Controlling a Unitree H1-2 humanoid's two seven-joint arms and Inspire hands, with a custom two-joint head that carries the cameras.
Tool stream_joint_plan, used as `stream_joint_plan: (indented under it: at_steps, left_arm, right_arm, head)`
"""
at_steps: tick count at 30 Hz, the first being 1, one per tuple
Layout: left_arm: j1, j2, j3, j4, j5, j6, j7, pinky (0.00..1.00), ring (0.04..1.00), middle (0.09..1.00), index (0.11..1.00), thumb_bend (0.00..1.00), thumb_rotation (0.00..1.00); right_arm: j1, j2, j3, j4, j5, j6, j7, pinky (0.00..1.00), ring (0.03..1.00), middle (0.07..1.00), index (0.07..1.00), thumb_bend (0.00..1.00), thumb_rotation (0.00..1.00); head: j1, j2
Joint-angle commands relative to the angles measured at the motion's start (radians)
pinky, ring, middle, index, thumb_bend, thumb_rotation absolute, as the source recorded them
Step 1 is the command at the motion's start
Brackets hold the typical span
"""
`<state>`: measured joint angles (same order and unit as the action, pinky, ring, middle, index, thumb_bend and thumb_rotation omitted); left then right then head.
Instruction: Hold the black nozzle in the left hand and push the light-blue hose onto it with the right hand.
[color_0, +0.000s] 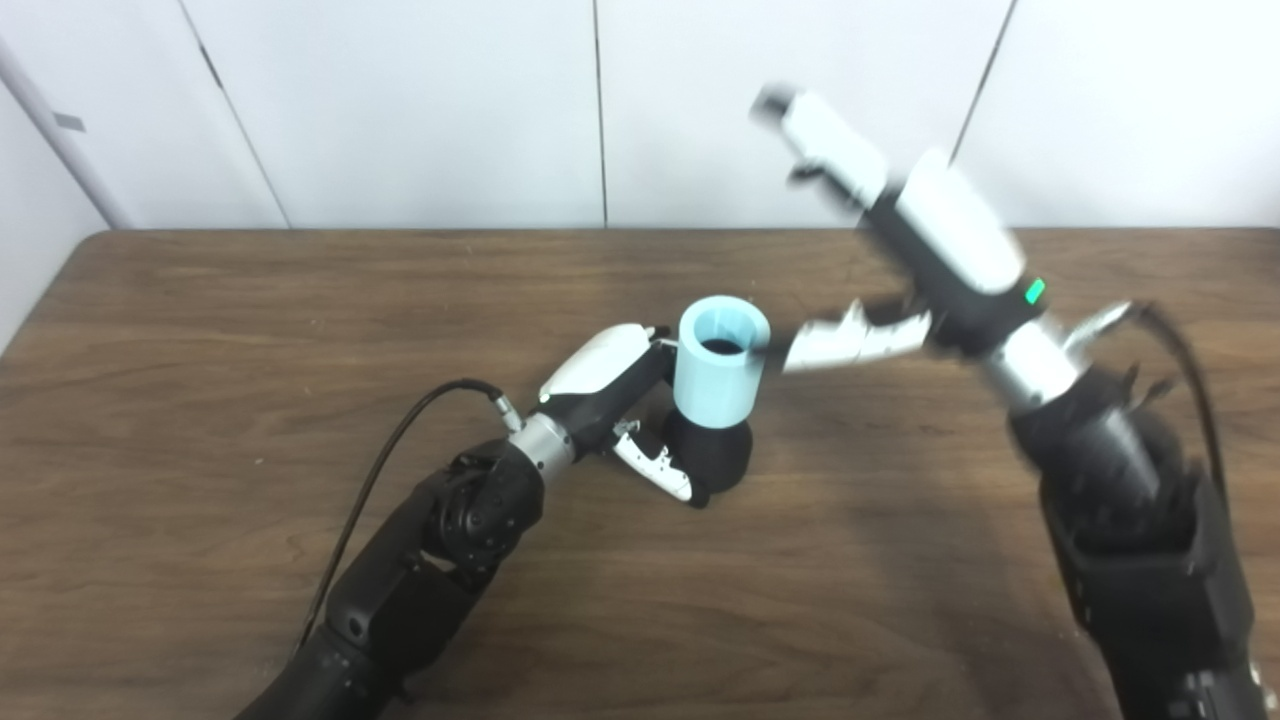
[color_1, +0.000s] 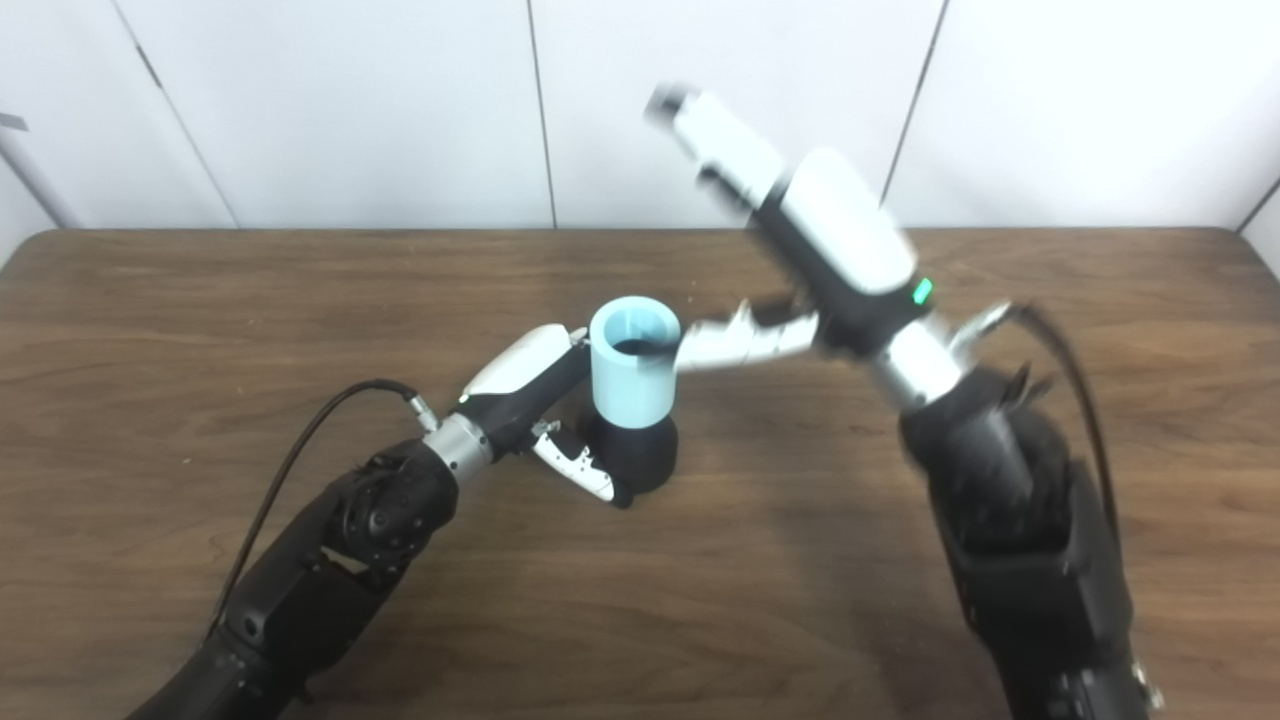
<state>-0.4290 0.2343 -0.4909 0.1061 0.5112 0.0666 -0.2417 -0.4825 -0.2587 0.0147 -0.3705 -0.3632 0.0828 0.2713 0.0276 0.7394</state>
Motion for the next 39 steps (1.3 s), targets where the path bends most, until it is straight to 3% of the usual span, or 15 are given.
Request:
stream_joint_plan:
  at_steps: [1,6,12,19,22,27,39]
  left_arm:
    - [0.038,0.014,-0.035,0.057,0.021,0.042,-0.076,1.0,0.619,0.444,0.506,0.52,0.0]
    - [0.04,0.016,-0.033,0.054,0.018,0.04,-0.077,1.0,0.619,0.445,0.505,0.52,0.0]
    - [0.04,0.017,-0.032,0.053,0.017,0.041,-0.077,1.0,0.619,0.445,0.505,0.52,0.0]
    - [0.045,0.017,-0.032,0.05,0.016,0.041,-0.075,1.0,0.619,0.447,0.505,0.52,0.0]
    - [0.045,0.02,-0.029,0.05,0.013,0.039,-0.076,1.0,0.619,0.444,0.507,0.52,0.0]
    - [0.045,0.023,-0.028,0.051,0.013,0.039,-0.074,1.0,0.62,0.431,0.51,0.52,0.0]
    - [0.053,0.022,-0.023,0.038,0.008,0.048,-0.072,1.0,0.62,0.433,0.509,0.52,0.0]
  right_arm:
    - [-0.028,0.014,-0.041,-0.032,0.071,0.089,-0.015,0.69,0.875,0.983,1.0,0.71,0.47]
    - [-0.002,0.027,-0.08,-0.063,0.129,0.232,-0.018,0.61,0.774,0.93,0.969,0.71,0.43]
    - [0.037,0.012,-0.075,-0.063,0.167,0.266,-0.017,0.54,0.729,0.889,0.943,0.63,0.34]
    - [0.094,0.052,-0.097,-0.05,0.23,0.384,-0.003,0.51,0.669,0.784,0.825,0.54,0.22]
    - [0.143,0.08,-0.119,-0.013,0.278,0.387,0.019,0.48,0.628,0.752,0.786,0.57,0.22]
    - [0.19,0.099,-0.125,0.008,0.292,0.387,0.025,0.49,0.644,0.765,0.779,0.62,0.26]
    - [0.256,0.146,-0.143,0.057,0.362,0.387,-0.056,0.54,0.685,0.803,0.784,0.62,0.25]
  head:
    - [0.004,0.0]
    - [0.004,0.003]
    - [0.004,0.003]
    - [0.008,-0.008]
    - [0.008,-0.008]
    - [0.01,-0.009]
    - [0.014,-0.01]
